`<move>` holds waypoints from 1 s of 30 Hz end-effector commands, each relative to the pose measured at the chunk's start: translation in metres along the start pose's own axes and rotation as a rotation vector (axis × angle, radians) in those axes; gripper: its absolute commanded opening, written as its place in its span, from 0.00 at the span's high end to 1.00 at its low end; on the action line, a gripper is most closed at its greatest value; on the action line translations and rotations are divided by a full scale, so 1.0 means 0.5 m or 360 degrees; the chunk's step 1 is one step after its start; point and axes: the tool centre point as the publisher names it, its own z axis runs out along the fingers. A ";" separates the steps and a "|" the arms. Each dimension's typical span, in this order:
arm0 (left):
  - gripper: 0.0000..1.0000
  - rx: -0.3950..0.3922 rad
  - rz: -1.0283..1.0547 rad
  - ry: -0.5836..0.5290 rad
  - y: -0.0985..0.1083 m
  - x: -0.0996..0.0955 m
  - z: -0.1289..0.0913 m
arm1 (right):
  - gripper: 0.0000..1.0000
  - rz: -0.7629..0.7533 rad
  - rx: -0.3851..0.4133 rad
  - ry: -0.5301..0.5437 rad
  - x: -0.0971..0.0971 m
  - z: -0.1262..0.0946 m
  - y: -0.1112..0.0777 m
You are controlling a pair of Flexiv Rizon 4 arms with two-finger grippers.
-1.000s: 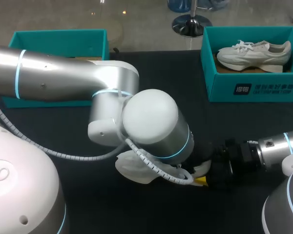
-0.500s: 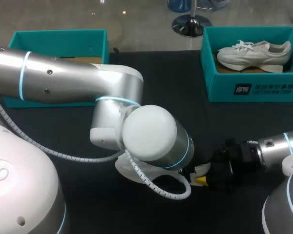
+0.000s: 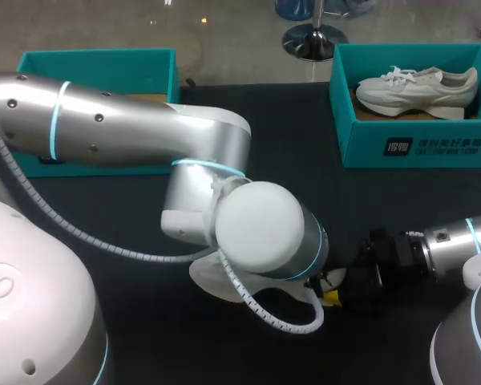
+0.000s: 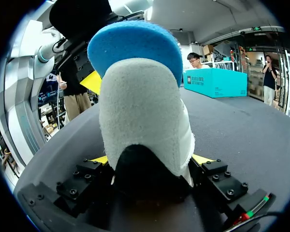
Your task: Take the shoe out of the shoebox, open the shoe tongue, remove and reinsert the insole, then place the shoe into the shoebox
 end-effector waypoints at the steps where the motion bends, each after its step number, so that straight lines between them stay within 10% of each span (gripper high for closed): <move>1: 0.82 -0.0002 -0.0003 -0.0008 0.001 -0.004 0.001 | 1.00 0.0002 0.0004 -0.0001 0.003 0.006 -0.015; 14: 0.96 0.0031 -0.0082 0.0028 0.008 -0.014 -0.027 | 1.00 0.0002 0.0004 -0.0001 0.003 0.006 -0.015; 30: 1.00 0.0359 -0.0502 0.0476 -0.099 -0.123 -0.227 | 1.00 0.0002 0.0004 -0.0001 0.003 0.006 -0.015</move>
